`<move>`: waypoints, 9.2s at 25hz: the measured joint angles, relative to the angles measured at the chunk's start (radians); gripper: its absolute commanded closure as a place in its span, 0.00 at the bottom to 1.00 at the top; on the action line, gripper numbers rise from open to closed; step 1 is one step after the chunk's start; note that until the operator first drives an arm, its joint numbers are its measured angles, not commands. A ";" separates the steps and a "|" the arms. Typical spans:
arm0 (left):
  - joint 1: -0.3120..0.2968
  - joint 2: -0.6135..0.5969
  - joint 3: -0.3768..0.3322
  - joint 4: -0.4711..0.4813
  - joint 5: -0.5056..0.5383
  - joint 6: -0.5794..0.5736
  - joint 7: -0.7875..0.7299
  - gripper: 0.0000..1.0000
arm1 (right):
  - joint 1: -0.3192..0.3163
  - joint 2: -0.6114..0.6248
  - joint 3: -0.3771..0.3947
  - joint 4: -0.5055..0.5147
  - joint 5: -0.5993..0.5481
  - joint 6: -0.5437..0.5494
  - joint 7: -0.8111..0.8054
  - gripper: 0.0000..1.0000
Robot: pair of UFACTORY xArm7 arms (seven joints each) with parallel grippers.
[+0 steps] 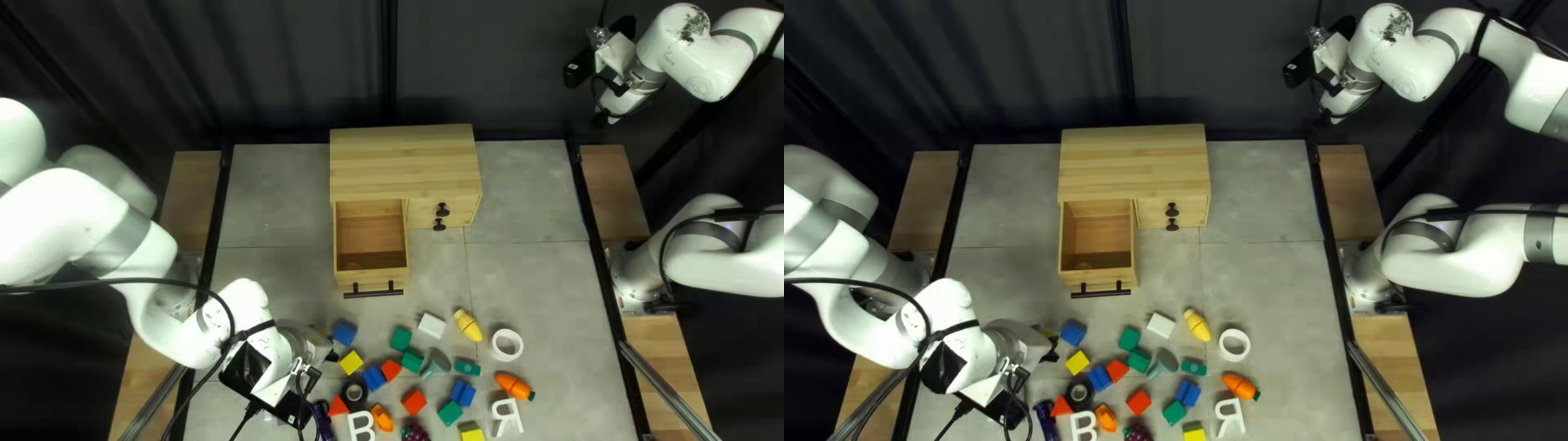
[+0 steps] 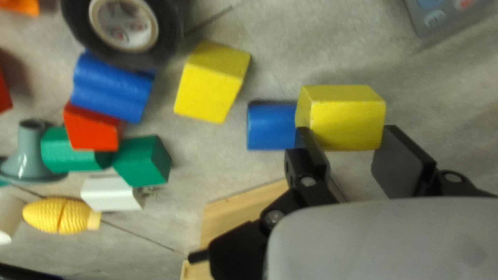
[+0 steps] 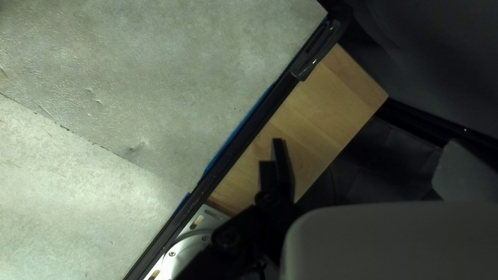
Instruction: Open drawers and place objects into drawer and close
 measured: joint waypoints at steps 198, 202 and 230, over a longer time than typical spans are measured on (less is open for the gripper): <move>-0.019 -0.063 0.001 0.274 -0.405 0.577 -1.139 0.00 | 0.000 0.000 0.000 0.000 0.000 0.000 0.000 0.00; -0.020 -0.063 0.000 0.272 -0.405 0.575 -1.140 0.00 | 0.000 0.000 0.000 0.000 0.000 0.000 0.000 0.00; -0.073 -0.015 -0.028 0.096 -0.413 0.086 -0.912 0.00 | 0.000 0.000 0.000 0.000 0.000 0.000 0.000 0.00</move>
